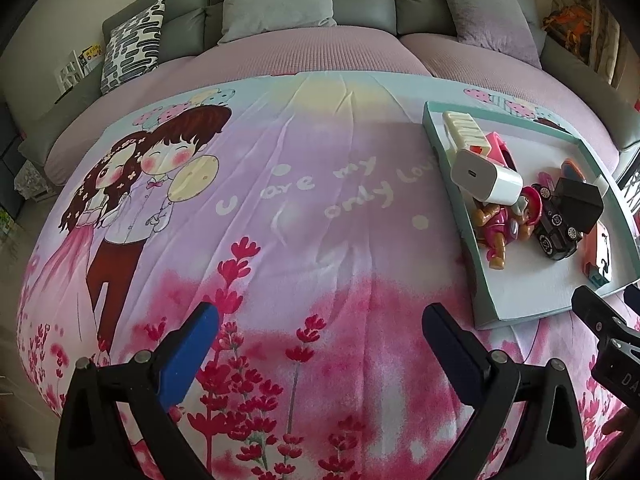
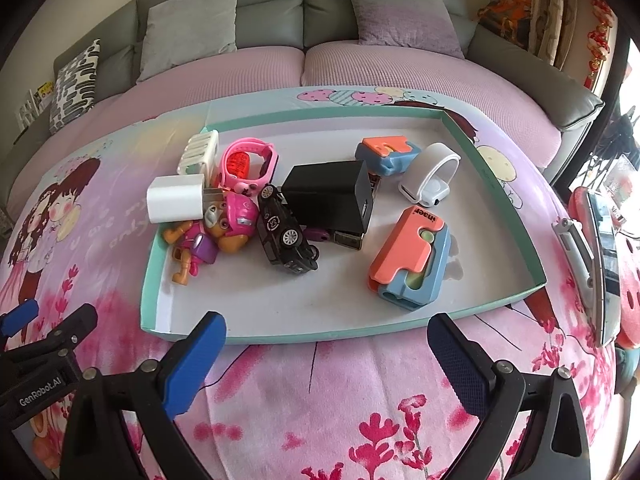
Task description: Organize rigid objects
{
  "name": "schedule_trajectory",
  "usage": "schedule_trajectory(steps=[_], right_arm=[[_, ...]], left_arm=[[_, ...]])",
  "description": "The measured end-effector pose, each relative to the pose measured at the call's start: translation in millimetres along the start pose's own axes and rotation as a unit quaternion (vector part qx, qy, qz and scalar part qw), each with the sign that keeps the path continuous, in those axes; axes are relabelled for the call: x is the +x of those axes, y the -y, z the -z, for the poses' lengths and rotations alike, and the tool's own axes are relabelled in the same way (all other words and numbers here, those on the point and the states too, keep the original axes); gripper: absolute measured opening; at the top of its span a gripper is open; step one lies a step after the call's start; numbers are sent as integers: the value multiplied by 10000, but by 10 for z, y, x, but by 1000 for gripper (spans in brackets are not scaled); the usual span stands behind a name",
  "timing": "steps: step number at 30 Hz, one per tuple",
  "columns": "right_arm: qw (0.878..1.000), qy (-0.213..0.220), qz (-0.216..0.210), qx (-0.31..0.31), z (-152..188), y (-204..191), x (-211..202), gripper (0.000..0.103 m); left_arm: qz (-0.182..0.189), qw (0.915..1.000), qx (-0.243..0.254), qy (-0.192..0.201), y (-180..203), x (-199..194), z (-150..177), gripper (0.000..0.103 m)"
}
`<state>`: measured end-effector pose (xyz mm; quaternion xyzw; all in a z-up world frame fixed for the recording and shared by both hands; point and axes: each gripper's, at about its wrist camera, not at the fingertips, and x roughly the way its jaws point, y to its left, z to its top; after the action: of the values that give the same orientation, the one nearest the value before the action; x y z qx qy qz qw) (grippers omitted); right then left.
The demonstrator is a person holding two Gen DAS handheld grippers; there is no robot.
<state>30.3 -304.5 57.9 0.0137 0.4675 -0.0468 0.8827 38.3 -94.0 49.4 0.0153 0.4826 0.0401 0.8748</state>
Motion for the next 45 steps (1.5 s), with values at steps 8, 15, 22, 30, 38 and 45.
schedule_trajectory(steps=[8,15,22,30,38,45], right_arm=[[10000,-7,1,-11,-5,4,8,102],[10000,-18,10,-37,-3,-13,21,102],[10000,-35,5,-63,-2,-26,37,102],[10000,-42,10,-65,0,-31,43,102],[10000,-55,16,-72,11,-39,54,102],[9999,-80,31,-51,29,-35,60,102]], left_arm=[[110,9999,6,37,-16,-9,-12,101],[156,9998,57,74,17,-21,-21,101],[168,9998,73,111,20,-30,-24,101],[161,9998,43,85,13,-12,-28,101],[177,9998,-29,74,-13,-4,-33,101],[269,9996,-79,44,-32,5,-33,101]])
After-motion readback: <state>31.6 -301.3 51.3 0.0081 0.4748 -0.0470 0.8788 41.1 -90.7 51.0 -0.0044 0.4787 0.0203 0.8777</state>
